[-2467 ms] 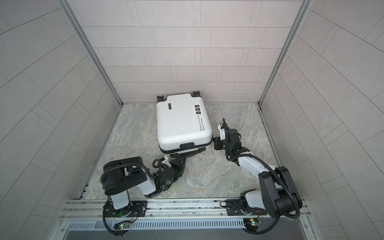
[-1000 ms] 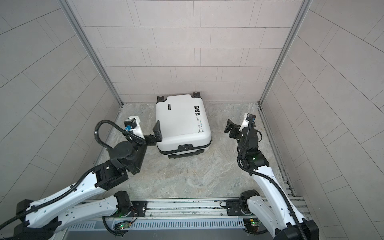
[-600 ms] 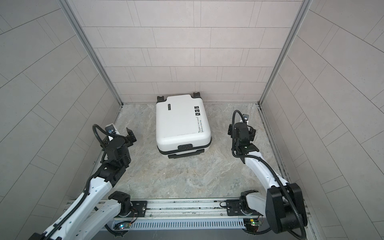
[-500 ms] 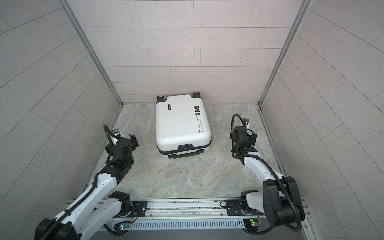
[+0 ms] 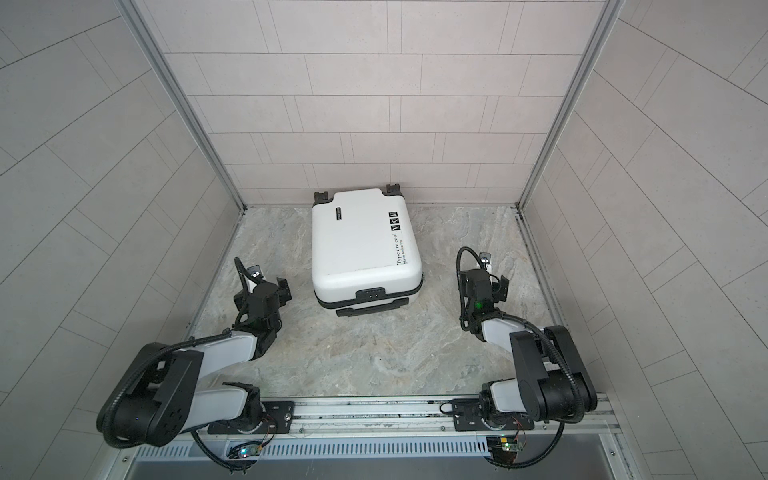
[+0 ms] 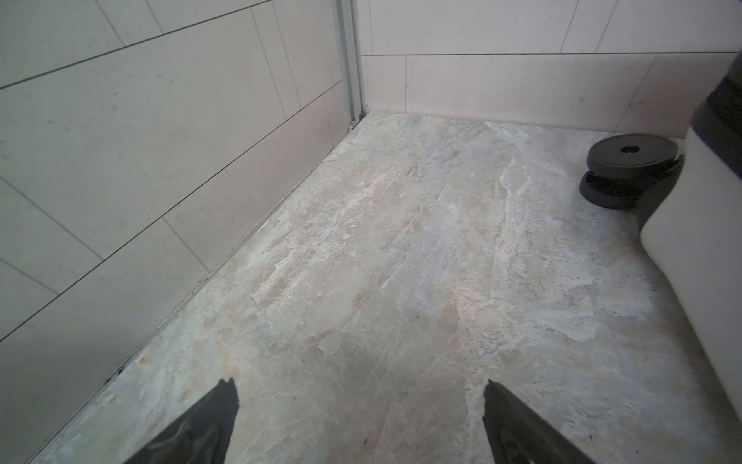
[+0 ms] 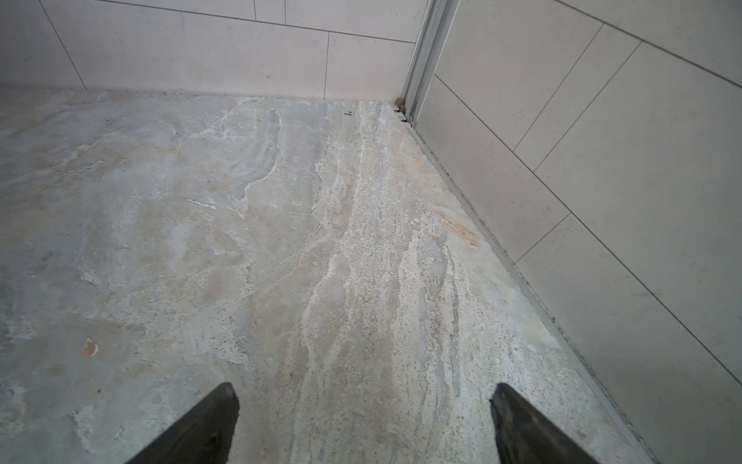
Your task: Pack the luggage
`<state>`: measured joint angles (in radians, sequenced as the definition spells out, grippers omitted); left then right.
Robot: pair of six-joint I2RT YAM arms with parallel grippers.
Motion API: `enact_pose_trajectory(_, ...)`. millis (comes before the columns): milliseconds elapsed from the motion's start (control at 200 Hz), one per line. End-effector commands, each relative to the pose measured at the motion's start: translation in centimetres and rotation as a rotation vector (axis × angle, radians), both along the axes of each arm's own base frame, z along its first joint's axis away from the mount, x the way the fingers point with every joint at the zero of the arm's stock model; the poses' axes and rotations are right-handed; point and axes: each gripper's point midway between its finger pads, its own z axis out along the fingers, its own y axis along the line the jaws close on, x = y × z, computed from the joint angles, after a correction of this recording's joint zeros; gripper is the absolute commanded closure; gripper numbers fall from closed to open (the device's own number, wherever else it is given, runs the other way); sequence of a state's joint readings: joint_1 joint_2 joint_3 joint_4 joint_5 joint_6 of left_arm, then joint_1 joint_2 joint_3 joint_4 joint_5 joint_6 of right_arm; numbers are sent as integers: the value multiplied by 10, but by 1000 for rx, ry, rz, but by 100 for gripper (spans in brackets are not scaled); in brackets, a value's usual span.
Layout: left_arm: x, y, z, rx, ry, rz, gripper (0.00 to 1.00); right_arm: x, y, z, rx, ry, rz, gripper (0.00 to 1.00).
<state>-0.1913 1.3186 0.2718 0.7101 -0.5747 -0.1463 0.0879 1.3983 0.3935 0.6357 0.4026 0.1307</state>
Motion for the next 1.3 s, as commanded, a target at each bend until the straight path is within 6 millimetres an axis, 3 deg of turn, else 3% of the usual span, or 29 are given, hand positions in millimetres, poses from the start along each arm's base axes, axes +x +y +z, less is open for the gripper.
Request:
enact_pose_trajectory(0, 15, -4, 24, 45, -78, -42, 0, 7, 1, -3, -14, -62, 21, 0)
enact_pose_trajectory(60, 18, -5, 27, 76, -108, -58, 0, 13, 7, -4, -43, -65, 51, 0)
enact_pose_trajectory(150, 16, -1, 6, 57, -131, -56, 0, 18, 10, -8, -39, -4, 61, 0)
enact_pose_trajectory(215, 29, -7, 5, 90, -168, -88, 0, 19, 10, -7, -40, -11, 59, 0)
enact_pose_trajectory(275, 42, -13, 5, 102, -94, -98, 0, 19, 10, -7, -39, -10, 59, 0)
enact_pose_trajectory(420, 54, 4, -4, 50, -41, -52, 0, 19, 10, -8, -34, -1, 58, 0)
enact_pose_trajectory(1296, 54, 10, -8, 8, -27, -49, 0, 21, 8, -10, -21, 7, 63, 0)
